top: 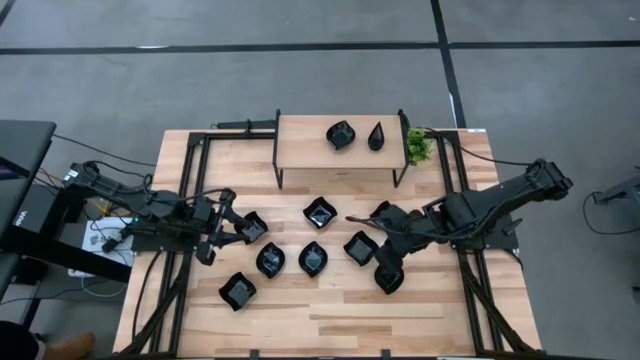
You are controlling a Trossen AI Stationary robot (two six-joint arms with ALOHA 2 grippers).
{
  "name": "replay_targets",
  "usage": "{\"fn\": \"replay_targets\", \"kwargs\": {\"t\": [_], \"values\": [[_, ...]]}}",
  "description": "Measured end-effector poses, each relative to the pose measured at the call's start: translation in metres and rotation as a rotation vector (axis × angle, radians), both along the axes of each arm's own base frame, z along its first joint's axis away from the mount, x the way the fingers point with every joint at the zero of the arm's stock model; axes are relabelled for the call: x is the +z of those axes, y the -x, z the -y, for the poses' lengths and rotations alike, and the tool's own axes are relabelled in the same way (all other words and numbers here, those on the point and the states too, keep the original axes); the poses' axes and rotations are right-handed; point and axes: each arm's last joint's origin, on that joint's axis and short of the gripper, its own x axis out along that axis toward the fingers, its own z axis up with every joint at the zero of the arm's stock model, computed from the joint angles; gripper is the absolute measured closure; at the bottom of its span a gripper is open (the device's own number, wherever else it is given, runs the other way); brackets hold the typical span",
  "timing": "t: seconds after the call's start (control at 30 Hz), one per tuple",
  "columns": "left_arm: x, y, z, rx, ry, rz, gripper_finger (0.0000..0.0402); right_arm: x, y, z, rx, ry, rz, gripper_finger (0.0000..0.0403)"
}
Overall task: Pick & Place Mini shaped plates
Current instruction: Stack the leaf-shaped plate on top of the other leaf-shaped plates on the shelf
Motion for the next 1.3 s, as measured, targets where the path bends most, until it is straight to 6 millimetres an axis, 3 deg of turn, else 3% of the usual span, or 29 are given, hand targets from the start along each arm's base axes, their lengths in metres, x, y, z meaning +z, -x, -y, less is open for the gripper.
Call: {"fn": "replay_targets", "kwargs": {"t": [0.2,0.43,0.9,1.3], "values": [[0.0,0.0,0.0,0.0,0.006,0.0,0.0256,-0.008,0.013,-0.004,-0.083,-0.11,-0.179,0.0349],[0.0,0.0,0.0,0.0,0.012,0.0,0.0257,-0.015,0.017,-0.018,-0.135,-0.113,-0.252,0.0349],[0.001,0.0,0.0,0.0,0.013,0.004,0.0257,-0.069,-0.016,-0.033,-0.078,0.024,-0.531,0.0346],[0.001,0.0,0.0,0.0,0.012,0.004,0.0257,-0.057,0.001,-0.023,-0.076,0.104,-0.562,0.0349]]}}
